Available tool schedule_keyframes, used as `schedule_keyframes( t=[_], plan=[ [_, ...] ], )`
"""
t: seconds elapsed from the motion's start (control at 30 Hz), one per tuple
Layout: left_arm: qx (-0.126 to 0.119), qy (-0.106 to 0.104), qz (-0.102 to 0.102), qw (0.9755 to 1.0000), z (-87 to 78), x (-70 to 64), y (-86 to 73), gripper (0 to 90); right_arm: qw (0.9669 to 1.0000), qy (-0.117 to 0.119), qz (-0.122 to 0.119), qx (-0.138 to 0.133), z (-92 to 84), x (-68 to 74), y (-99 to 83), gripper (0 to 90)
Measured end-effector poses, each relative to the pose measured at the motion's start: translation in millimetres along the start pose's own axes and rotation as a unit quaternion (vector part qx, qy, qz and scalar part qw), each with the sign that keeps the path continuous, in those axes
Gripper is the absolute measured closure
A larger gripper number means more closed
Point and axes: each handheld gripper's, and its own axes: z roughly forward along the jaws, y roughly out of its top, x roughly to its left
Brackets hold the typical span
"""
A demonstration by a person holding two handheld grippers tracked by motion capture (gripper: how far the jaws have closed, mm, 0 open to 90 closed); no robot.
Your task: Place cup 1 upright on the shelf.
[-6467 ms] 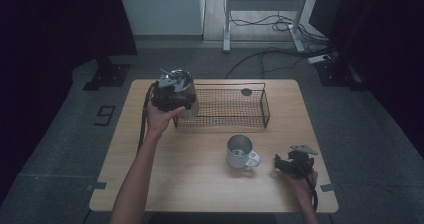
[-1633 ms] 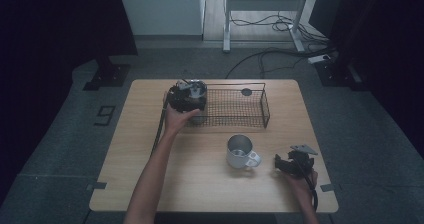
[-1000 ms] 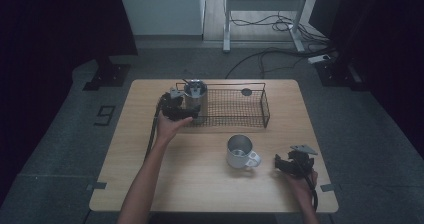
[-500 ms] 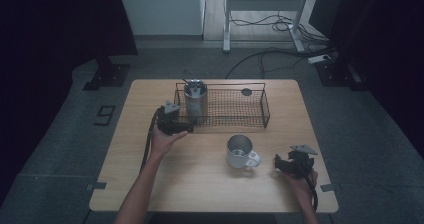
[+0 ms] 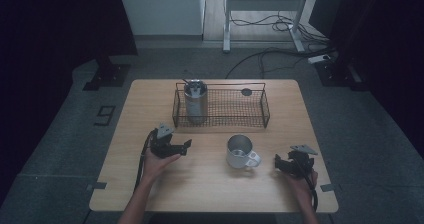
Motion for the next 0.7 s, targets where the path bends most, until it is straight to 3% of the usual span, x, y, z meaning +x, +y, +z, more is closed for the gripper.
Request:
schedule_keyframes(
  t=[0.4, 0.47, 0.7],
  plan=[
    [0.03, -0.015, -0.012, 0.9994, -10.5, -2.6, -38.7, 6.6, 1.0, -0.001, 0.002, -0.001, -0.3, 0.1, -0.6, 13.2],
    [0.045, -0.002, -0.001, 0.999, -9.4, -3.2, -42.1, 6.9, 1.0, -0.001, 0.002, -0.001, -0.3, 0.0, -0.6, 13.3],
    [0.043, -0.001, 0.002, 0.9991, -9.3, -6.3, -44.4, 8.2, 1.0, 0.001, 0.002, 0.0, -0.5, -0.2, -0.4, 13.0]
  ],
)
